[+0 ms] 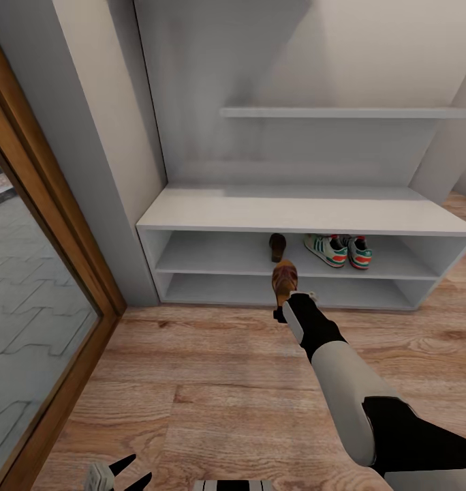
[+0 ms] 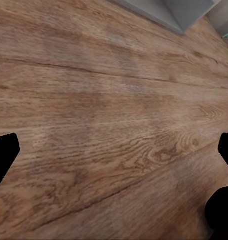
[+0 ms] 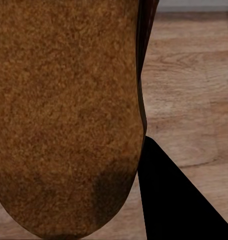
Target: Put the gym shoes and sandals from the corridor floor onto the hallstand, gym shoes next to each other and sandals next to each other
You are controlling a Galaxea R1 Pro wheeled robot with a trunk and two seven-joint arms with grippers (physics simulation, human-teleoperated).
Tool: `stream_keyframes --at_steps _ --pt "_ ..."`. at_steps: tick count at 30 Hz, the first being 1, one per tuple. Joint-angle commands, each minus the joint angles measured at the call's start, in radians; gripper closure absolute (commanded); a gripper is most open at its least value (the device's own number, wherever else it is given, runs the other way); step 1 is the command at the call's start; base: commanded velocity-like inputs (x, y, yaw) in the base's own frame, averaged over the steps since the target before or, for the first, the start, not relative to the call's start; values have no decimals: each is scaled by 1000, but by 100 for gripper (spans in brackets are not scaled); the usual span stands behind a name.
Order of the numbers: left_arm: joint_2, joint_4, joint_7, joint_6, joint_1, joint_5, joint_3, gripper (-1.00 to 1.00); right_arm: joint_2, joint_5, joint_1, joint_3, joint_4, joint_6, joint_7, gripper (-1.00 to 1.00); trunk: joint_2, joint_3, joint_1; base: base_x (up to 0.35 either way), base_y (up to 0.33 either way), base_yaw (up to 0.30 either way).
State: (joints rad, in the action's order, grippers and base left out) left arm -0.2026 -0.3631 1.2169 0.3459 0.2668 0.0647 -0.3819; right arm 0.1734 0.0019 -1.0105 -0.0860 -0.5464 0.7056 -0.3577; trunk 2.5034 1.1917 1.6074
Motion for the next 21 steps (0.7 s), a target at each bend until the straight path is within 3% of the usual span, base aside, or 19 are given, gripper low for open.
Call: stream_keyframes --at_steps 1,8,21 --pt "0 1 3 5 1 0 -3 -100 1 -3 0 -5 -3 3 -6 100 0 1 0 0 0 0" --pt "0 1 1 5 1 0 -3 -100 1 -4 0 -6 0 3 -6 100 0 3 0 0 0 41" --pt "1 1 1 5 1 0 -3 -100 1 -3 0 -6 3 3 -5 100 0 16 0 0 0 167"
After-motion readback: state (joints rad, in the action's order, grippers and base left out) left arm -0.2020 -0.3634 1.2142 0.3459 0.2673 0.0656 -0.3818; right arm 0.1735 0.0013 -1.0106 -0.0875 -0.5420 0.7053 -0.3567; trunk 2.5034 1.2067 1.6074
